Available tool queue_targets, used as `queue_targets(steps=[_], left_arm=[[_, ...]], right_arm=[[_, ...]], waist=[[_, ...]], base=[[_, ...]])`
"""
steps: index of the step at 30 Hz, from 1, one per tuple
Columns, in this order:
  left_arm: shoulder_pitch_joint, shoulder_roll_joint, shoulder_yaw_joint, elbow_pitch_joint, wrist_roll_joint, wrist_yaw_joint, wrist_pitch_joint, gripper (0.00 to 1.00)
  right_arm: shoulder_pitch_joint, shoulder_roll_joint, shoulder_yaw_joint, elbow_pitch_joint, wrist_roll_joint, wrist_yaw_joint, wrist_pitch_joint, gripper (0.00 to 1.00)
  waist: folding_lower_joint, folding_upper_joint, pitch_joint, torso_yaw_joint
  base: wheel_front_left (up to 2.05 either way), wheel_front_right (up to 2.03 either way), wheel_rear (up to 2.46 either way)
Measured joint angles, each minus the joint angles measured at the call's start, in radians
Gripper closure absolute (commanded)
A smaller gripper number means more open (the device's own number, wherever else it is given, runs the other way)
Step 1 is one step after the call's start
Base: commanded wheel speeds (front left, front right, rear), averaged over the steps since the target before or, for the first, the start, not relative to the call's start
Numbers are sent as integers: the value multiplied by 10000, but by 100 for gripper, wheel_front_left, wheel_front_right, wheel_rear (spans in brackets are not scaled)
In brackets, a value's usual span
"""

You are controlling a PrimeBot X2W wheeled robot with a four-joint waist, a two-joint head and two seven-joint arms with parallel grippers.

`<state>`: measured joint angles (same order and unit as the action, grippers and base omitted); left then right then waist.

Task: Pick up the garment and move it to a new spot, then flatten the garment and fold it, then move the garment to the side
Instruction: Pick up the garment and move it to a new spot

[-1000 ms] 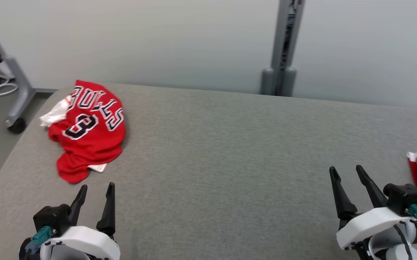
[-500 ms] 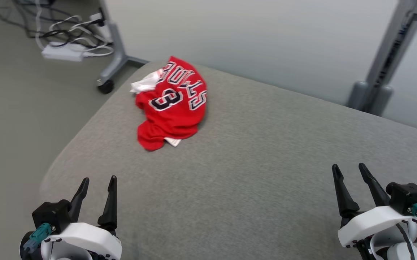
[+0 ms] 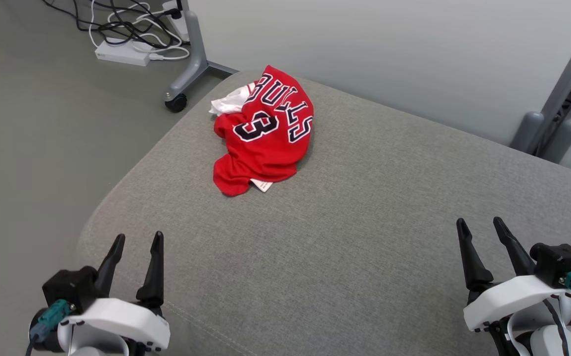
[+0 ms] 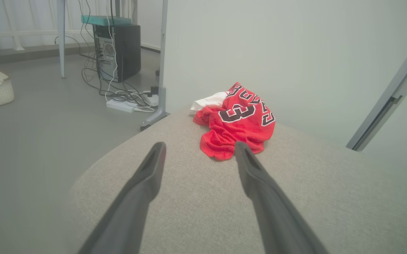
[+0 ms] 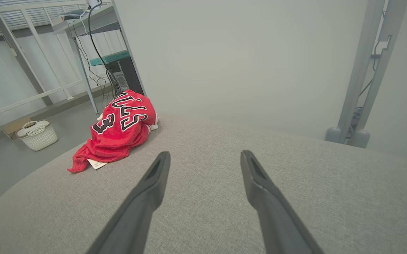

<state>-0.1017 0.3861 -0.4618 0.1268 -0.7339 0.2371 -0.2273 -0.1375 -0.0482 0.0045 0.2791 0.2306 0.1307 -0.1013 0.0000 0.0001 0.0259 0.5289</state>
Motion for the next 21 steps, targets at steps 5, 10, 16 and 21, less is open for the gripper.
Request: queue_targets(steps=[5, 10, 16, 21], left_arm=[[-635, 201, 50, -174, 38, -88, 176, 0], [-2088, 339, 330, -261, -61, -497, 456, 0], [-4259, 458, 953, 623, -899, -1168, 1319, 0], [-5854, 612, 1078, 2048, -1156, -1453, 1987, 0]], right_arm=[[-21, 10, -100, -96, -63, 0, 17, 0], [-227, 4, -297, -311, -228, 0, 92, 0], [-610, 4, -412, -614, -441, 0, 136, 0], [-979, 4, -548, -775, -594, 0, 127, 0]], waist=[[0, 0, 113, -385], [0, -1, 428, -1001], [0, 0, 1008, -1923], [0, 0, 1773, -2700]], base=[[0, 0, 0], [0, 0, 0], [0, 0, 0], [0, 0, 0]])
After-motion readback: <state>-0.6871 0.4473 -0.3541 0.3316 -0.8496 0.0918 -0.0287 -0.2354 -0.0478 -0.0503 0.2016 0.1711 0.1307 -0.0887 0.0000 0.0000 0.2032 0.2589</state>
